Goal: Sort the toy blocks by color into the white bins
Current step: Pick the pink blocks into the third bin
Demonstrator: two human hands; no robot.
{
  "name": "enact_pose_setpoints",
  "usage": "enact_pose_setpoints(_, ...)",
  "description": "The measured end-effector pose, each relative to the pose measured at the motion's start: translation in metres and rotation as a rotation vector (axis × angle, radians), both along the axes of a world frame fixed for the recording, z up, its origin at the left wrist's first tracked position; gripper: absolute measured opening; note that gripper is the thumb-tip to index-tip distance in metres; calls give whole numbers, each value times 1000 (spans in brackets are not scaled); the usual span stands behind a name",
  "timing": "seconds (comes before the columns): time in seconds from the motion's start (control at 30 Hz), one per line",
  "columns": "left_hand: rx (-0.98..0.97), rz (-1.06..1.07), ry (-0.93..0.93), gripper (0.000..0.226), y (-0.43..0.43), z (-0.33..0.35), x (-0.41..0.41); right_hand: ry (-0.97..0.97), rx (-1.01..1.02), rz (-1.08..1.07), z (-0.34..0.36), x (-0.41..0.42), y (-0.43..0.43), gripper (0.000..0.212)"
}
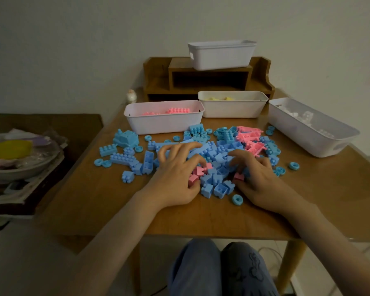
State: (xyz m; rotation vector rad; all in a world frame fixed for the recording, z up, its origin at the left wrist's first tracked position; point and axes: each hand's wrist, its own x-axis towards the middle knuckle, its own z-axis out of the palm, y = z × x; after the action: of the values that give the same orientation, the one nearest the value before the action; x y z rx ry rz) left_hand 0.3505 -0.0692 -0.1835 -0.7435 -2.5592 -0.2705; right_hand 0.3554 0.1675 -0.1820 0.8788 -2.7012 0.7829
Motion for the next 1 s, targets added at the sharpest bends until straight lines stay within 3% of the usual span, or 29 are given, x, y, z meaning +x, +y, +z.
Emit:
enact_pose_setpoints(0.13, -34, 125, 2, 29, -1, -3, -1, 28, -30, -35, 0, 0, 0, 66)
enact_pose_setpoints(0.3, -111, 109, 68, 25, 3, -11, -3, 257, -85, -30, 1, -1, -4, 26)
enact_pose_setpoints(0.43, -81, 83, 72, 22, 2, -10, -5, 137, -145, -47, 12, -7, -22, 12)
enact_pose_setpoints(0.5, -49, 65, 78, 20, 2, -8, -5, 64, -62, -43, 17, -12, -33, 8)
enact_pose_setpoints(0.63, 23, 70, 128, 19, 3, -4, -4, 105, 238, 1, 19, -25, -49, 20)
enact_pose_setpoints(0.7, 65, 93, 108, 21, 3, 0, -3, 15, 263, -15, 26, -26, -53, 25)
enact_pose_setpoints(0.83, 89, 35, -125, 17, 2, 0, -6, -94, 300, -30, 35, -26, -60, 30)
enact_pose_setpoints(1.0, 28, 0, -72, 17, 3, -2, -4, -117, 387, -40, 34, -27, -63, 29)
